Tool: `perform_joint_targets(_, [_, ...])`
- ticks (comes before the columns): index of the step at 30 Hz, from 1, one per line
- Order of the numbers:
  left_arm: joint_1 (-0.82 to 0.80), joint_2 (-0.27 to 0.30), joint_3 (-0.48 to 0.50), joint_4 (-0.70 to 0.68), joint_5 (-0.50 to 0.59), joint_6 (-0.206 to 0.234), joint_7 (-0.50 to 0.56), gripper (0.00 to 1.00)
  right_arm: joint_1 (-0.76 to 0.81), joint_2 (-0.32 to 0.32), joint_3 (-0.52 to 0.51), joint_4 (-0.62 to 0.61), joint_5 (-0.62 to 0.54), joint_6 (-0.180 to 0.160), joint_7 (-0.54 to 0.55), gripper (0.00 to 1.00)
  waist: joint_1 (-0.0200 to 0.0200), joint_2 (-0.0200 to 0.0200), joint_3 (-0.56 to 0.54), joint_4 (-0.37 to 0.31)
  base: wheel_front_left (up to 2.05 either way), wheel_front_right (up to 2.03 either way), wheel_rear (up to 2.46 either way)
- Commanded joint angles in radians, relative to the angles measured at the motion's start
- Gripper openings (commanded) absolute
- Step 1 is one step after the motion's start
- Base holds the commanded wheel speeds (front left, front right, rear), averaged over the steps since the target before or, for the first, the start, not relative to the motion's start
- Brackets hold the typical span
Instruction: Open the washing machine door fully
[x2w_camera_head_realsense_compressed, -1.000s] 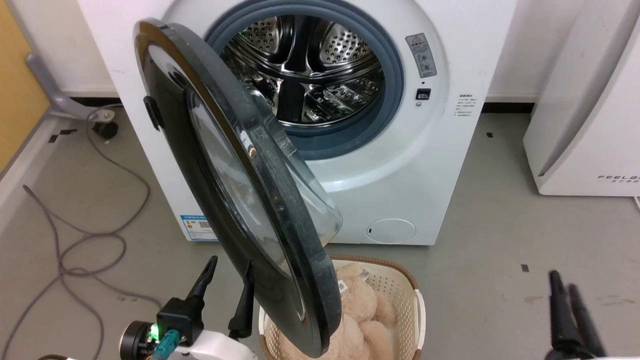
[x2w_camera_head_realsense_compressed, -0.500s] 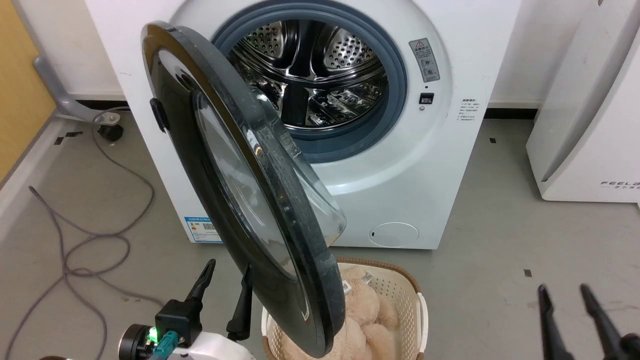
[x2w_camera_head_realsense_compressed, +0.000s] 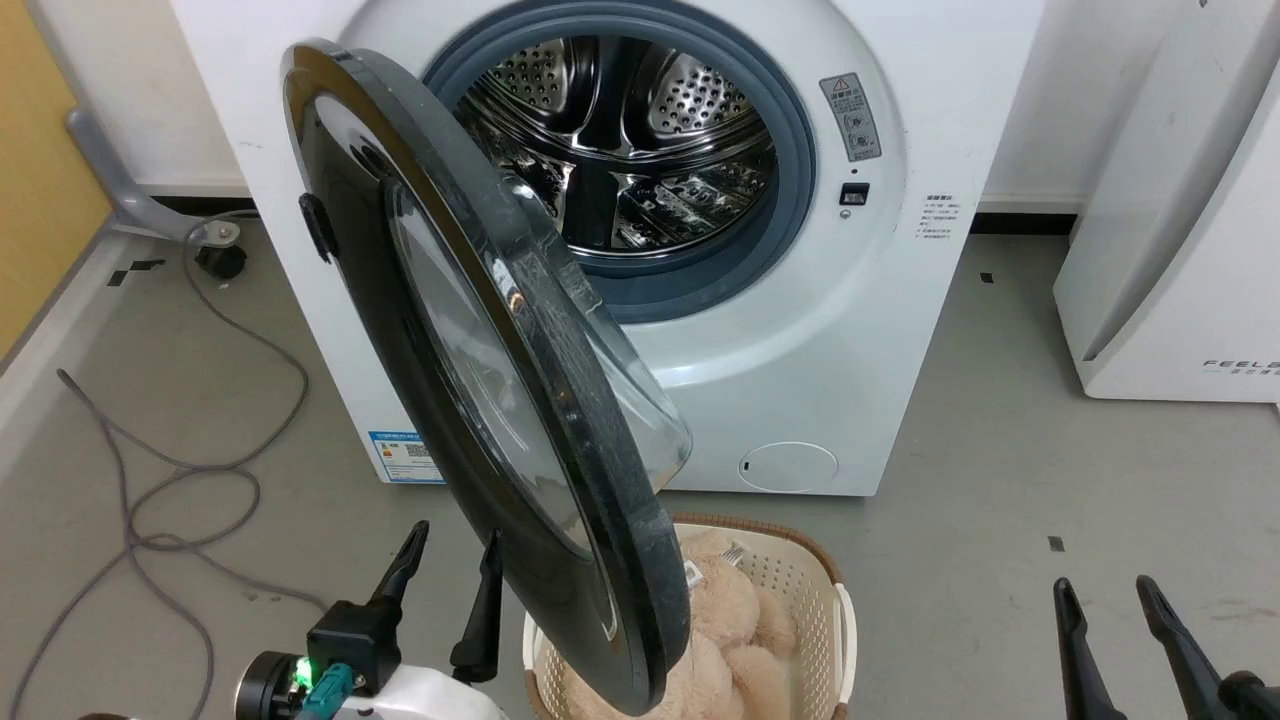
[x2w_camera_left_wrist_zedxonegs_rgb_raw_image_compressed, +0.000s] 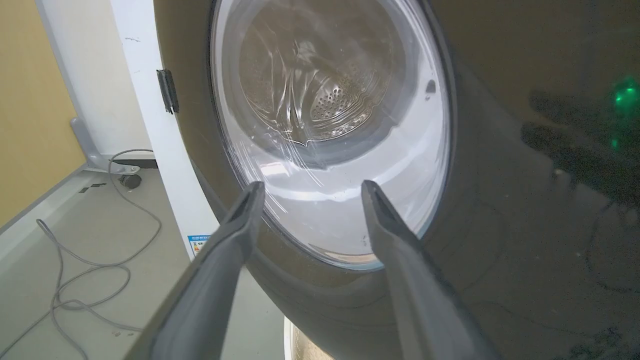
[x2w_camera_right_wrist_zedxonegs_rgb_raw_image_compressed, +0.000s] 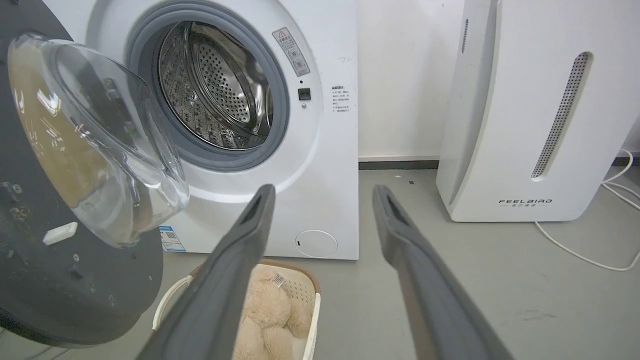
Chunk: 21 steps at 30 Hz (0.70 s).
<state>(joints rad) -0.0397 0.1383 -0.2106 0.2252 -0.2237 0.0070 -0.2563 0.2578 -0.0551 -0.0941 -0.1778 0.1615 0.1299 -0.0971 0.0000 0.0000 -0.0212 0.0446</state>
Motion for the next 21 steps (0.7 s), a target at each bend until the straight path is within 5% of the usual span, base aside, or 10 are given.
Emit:
perform_joint_targets(1, [0.016, 0.003, -0.001, 0.003, -0.009, 0.001, -0.003, 0.29, 0.010, 0.005, 0.002, -0.009, 0.007, 0.001, 0.008, 1.00, 0.0000, 0.0000, 0.000, -0.002, 0.00, 0.00, 0.00])
perform_joint_targets(2, [0.016, 0.002, -0.002, 0.003, -0.013, -0.001, -0.003, 0.00, 0.010, 0.005, 0.002, -0.010, 0.006, 0.001, 0.009, 1.00, 0.0000, 0.0000, -0.001, -0.002, 0.00, 0.00, 0.00])
perform_joint_targets(15, [-0.017, 0.011, 0.017, -0.127, 0.013, 0.037, -0.004, 0.00, 0.012, 0.005, -0.013, -0.027, 0.014, 0.001, 0.027, 1.00, 0.0000, 0.0000, 0.004, 0.010, 0.00, 0.00, 0.00])
perform_joint_targets(21, [-0.046, -0.020, 0.088, -0.467, 0.053, 0.038, -0.005, 0.00, 0.009, 0.005, -0.016, -0.031, 0.020, 0.001, 0.030, 1.00, 0.0000, 0.0000, 0.011, 0.012, 0.00, 0.00, 0.00])
